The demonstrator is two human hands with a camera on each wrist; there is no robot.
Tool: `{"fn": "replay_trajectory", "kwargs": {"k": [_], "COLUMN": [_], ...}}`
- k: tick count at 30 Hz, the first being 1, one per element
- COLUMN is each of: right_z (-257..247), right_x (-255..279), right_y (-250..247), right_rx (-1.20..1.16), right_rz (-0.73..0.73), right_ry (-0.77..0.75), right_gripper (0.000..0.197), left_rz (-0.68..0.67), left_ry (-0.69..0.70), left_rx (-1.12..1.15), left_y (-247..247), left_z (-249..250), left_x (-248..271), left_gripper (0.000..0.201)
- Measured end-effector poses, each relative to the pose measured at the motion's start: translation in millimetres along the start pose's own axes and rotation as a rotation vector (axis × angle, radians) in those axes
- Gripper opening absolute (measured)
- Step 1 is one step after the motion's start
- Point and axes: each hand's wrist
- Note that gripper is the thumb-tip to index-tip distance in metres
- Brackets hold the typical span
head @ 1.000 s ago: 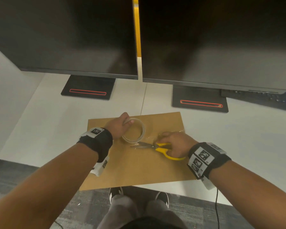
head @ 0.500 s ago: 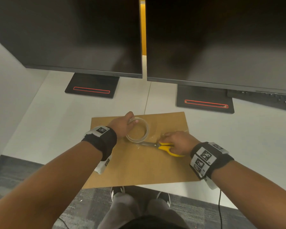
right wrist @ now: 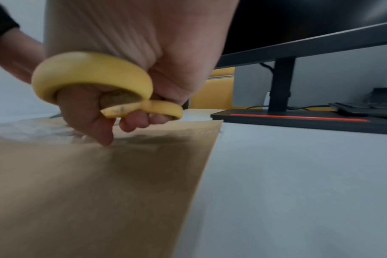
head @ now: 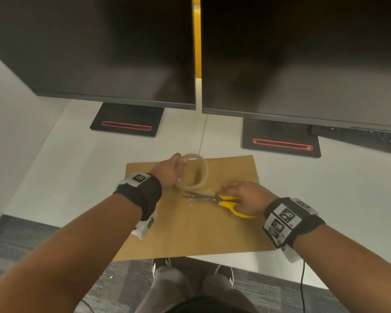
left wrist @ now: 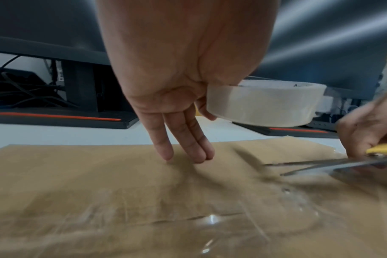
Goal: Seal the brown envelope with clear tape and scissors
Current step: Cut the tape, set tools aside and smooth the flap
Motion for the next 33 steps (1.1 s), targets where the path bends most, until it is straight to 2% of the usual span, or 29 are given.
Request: {"fn": "replay_trajectory", "kwargs": {"k": [5,9,11,13,16,19,21,24,28,33], "right_z": [23,35,36,37,37,31,27,23,18,13], "right_x": [17,24,23,18,6,-10,-22,-43,-69,-96], "right_y": [-12,-19,-19,-22,-30,-42,-48,-57,-70,-85], "right_rx": [-0.106,-0.188,-0.216,-0.24,-0.217,-0.182,-0.143,-0.092,0.013,0.096], "right_rz": [0.167,0.297,0.319,0.337,0.378,0.431,0.423,0.4,0.327,0.283], "right_ry": [0.116,0.231,0.254,0.268,0.263,0.294,0.286,0.22,0.186,0.167], "right_gripper": [0.048,0.051,0.053,0.055,0.052,0.043,0.03,0.024,0.028,0.032], "left_rz": [0.056,0.127,0.111,0.097,0.13,0.16,0.171,0.202,0.218,0.227], "left_ry": [-0.072,-0.104,-0.135,-0.164,-0.21,-0.258,-0.282,-0.318,-0.354,-0.337], "left_rx": [0.187,0.024,-0.002,0.038,0.159,0.265,0.327,0.424,0.529,0.409], "left_y": [-4,-10,-13,-14,-13,-16,-18,-22,-29,-40], "left_z": [3,16,19,18,15,13,11,7,4,-11], "left_x": [-6,-17,-26,-35,-45,-50,-53,-59,-64,-77], "left_gripper": [0.039,0.034,0.039,0.041,0.03,0.028,0.025,0.024,0.017,0.014]}}
Point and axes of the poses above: each hand's wrist, its own x-axis away from the middle knuckle, its own y-axis out of the palm, z = x × y, and after that the axes turned 11 degrees about -x, right-handed
